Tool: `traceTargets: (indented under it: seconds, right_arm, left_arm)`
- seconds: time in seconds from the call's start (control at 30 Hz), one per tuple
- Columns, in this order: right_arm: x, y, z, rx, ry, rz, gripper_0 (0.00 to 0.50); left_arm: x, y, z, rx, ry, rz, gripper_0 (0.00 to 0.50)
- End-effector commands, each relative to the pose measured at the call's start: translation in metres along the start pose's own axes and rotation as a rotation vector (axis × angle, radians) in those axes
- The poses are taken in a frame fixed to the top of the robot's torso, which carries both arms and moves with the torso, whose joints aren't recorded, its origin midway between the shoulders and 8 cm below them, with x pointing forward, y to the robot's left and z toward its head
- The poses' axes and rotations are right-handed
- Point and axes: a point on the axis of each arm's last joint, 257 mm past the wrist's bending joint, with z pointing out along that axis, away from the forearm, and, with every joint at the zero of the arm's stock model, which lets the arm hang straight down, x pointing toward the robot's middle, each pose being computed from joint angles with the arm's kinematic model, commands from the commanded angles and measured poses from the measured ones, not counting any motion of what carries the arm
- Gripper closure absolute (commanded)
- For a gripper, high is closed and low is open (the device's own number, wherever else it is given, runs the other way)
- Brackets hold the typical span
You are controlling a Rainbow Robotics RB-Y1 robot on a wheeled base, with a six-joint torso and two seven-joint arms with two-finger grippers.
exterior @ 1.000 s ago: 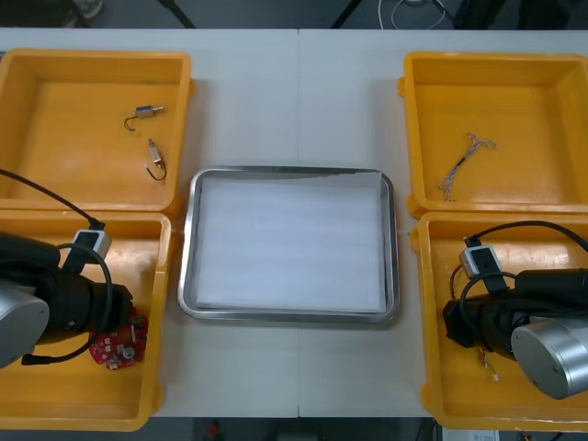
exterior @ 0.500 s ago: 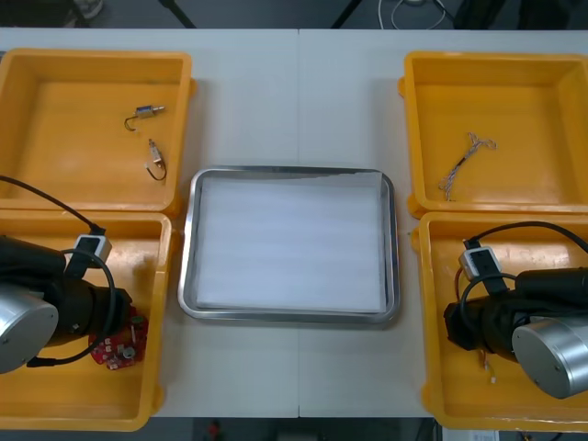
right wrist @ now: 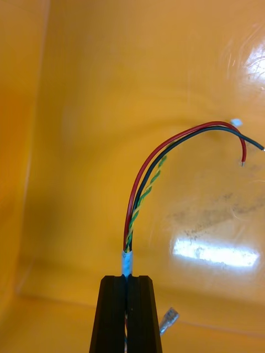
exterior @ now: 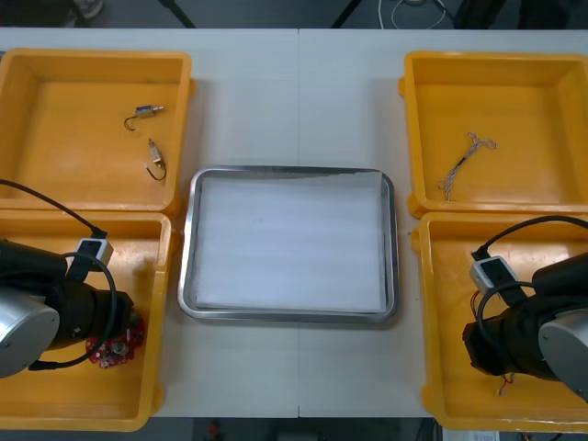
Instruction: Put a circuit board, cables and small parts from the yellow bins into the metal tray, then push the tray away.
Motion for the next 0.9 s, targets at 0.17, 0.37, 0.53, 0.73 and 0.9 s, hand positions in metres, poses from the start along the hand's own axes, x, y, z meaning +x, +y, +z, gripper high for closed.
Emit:
traceTargets:
  seconds: [0.17,0.37,0.53,0.73,0.9]
  right_arm:
    - [-0.034,-0.021,-0.057,0.002,-0.081,-0.079,0.5]
    - [-0.051,-0.026,-0.081,-0.017,-0.138,-0.122,0.5]
    - [-0.053,-0.027,-0.091,-0.025,-0.132,-0.18,0.5]
    - [-0.06,-0.032,-0.104,-0.019,-0.13,-0.242,0.5]
    - [-0.063,-0.04,-0.113,0.006,-0.13,-0.266,0.5]
  left_arm:
    - [0.01,-0.006,0.003,0.012,0.006,-0.089,0.5]
    - [0.001,0.006,-0.003,0.005,-0.012,-0.104,0.5]
    - [-0.012,0.019,-0.014,0.016,-0.025,-0.144,0.5]
    - [-0.028,0.037,-0.034,-0.002,-0.026,-0.168,0.5]
    - [-0.039,0.047,-0.055,-0.005,-0.019,-0.194,0.5]
